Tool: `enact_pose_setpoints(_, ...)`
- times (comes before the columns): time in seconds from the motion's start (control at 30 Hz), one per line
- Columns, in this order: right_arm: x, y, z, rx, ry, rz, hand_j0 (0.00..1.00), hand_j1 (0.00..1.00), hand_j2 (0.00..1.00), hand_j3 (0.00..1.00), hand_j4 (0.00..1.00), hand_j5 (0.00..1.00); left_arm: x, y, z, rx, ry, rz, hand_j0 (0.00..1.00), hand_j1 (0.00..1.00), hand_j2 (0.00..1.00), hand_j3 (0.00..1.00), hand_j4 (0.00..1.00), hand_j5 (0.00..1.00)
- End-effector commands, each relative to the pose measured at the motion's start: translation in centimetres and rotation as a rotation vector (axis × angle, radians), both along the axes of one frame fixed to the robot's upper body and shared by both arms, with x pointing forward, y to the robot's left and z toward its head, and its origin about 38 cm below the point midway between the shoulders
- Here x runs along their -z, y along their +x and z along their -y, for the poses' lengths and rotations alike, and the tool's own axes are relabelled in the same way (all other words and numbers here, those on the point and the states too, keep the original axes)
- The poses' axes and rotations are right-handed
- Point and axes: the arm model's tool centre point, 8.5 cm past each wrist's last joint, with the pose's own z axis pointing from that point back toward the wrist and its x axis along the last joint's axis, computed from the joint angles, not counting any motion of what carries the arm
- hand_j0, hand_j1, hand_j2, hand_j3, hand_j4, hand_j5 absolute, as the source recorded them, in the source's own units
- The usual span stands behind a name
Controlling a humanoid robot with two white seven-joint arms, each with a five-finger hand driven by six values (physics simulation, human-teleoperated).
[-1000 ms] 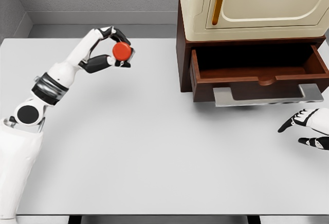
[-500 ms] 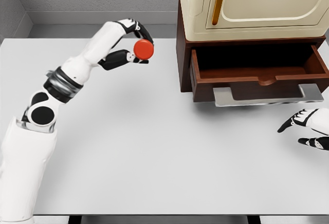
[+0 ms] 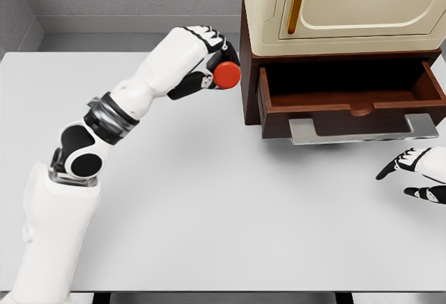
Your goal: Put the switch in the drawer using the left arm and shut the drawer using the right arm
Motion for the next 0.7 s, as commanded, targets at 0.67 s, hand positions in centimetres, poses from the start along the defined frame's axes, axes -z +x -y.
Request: enact_pose_setpoints(0.67,-0.1,0.0,0.0,0.002,0.004,-0.001,0.67,0.67,0.67,0.67,0.67,0.67,-1.3,-1.1,6.7,-0.033,0.239,0.171,0.36,0.36,0.36,0.36,0.36,0.36)
